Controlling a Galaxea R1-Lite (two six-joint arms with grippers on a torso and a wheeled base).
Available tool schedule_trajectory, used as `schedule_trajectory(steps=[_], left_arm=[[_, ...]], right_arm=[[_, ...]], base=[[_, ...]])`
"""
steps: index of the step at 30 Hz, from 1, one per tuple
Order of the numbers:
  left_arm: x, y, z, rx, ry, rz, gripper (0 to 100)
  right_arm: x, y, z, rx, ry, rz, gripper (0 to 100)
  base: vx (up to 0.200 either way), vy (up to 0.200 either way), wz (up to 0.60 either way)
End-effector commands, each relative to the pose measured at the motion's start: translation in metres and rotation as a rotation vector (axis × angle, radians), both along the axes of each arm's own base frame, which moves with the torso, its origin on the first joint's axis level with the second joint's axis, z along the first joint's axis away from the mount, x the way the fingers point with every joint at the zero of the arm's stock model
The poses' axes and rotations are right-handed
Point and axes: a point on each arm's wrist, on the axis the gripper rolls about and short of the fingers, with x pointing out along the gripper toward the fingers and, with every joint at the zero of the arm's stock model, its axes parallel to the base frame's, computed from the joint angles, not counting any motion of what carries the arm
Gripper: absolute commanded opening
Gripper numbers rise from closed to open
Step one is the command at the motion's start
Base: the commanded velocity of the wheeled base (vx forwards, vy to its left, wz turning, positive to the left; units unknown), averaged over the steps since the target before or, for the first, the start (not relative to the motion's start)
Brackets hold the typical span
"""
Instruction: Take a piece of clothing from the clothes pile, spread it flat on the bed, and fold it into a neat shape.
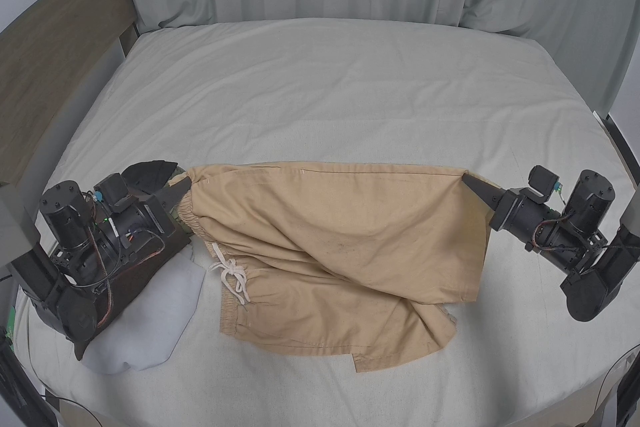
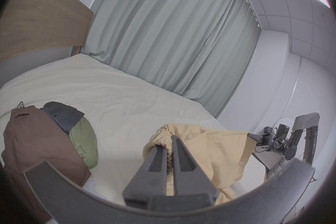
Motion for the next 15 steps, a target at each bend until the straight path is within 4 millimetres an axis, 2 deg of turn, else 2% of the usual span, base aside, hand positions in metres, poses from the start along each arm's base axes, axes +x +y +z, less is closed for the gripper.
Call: schedule_trajectory(steps=[1, 15], left_arm=[[0.0007, 0.0001, -0.0001, -0.001, -0.002, 0.004, 0], [0.0050, 0.0009, 0.0018, -0.004, -0.015, 0.028, 0]], right_arm=[[0.0009, -0.0026, -0.0005, -0.001, 0.001, -0.009, 0], [0.0036, -0.0110, 0.0019, 0.000, -0.010, -0.033, 0]], base=[[0.000, 0.000, 0.00], [0.000, 0.000, 0.00]])
